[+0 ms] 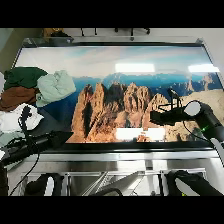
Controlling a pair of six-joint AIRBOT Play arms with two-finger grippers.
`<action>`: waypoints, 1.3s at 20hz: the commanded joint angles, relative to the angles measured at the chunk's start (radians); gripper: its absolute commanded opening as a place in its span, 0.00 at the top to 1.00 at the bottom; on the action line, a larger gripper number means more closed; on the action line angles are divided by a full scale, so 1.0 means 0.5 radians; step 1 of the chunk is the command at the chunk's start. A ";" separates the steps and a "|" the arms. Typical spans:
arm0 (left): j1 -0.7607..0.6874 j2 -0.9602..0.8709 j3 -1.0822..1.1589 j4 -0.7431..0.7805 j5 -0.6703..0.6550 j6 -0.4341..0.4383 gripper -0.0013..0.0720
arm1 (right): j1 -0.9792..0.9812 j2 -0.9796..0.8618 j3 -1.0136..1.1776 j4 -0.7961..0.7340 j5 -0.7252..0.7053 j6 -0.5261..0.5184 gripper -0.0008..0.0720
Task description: Fold the shirts.
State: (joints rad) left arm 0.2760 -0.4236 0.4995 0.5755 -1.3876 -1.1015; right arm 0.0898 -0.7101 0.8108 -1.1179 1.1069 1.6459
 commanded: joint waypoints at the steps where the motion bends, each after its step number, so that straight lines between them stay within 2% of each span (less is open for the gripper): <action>1: 0.002 0.001 -0.001 0.001 0.001 0.001 0.96 | 0.002 -0.001 -0.002 0.000 0.000 0.001 0.96; 21: 0.002 0.001 -0.001 -0.001 0.004 0.001 0.96 | 0.002 -0.002 -0.002 0.008 -0.001 0.000 0.96; 24: 0.002 0.001 -0.002 -0.002 0.302 -0.065 0.96 | 0.002 -0.002 -0.002 0.008 -0.009 0.000 0.96; 26: 0.002 -0.011 -0.001 0.020 0.638 -0.088 0.96 | 0.002 -0.002 -0.002 0.008 -0.022 0.001 0.96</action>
State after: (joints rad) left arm 0.2760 -0.4248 0.4992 0.5747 -1.2621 -1.1194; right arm 0.0898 -0.7105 0.8108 -1.1141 1.1034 1.6459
